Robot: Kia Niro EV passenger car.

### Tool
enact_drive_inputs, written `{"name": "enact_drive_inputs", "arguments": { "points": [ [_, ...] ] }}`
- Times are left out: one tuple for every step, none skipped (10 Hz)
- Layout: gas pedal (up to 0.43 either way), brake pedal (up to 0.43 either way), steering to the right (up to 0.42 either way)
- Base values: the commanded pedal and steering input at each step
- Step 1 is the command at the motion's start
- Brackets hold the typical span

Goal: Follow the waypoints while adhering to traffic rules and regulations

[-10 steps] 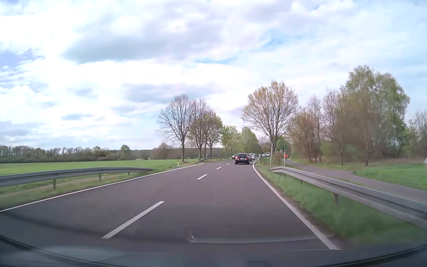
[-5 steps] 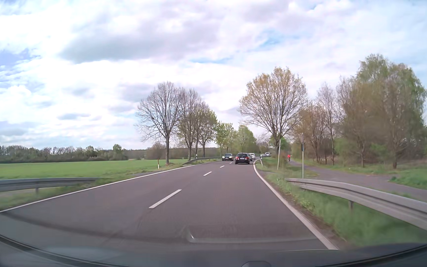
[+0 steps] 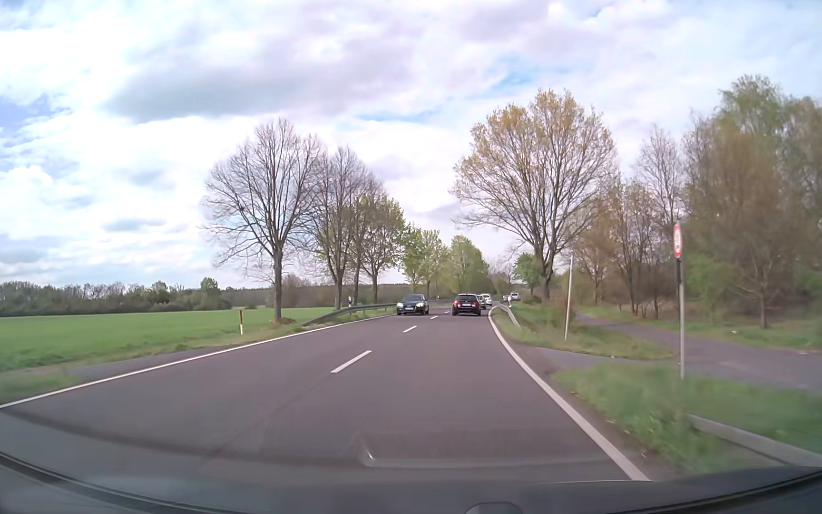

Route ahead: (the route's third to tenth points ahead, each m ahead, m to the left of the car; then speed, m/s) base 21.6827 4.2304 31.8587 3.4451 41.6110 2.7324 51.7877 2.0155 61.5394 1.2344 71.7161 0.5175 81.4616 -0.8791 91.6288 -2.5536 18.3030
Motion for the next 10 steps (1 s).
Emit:
{"name": "enact_drive_inputs", "arguments": {
  "points": [
    [0.087,0.000,0.007],
    [0.067,0.000,0.007],
    [0.047,0.000,0.007],
    [0.028,0.000,0.007],
    [0.020,0.000,0.007],
    [0.000,0.000,0.007],
    [0.000,0.000,0.007],
    [0.000,0.000,0.007],
    [0.000,0.000,0.007],
    [0.000,0.000,0.007]
  ]
}}
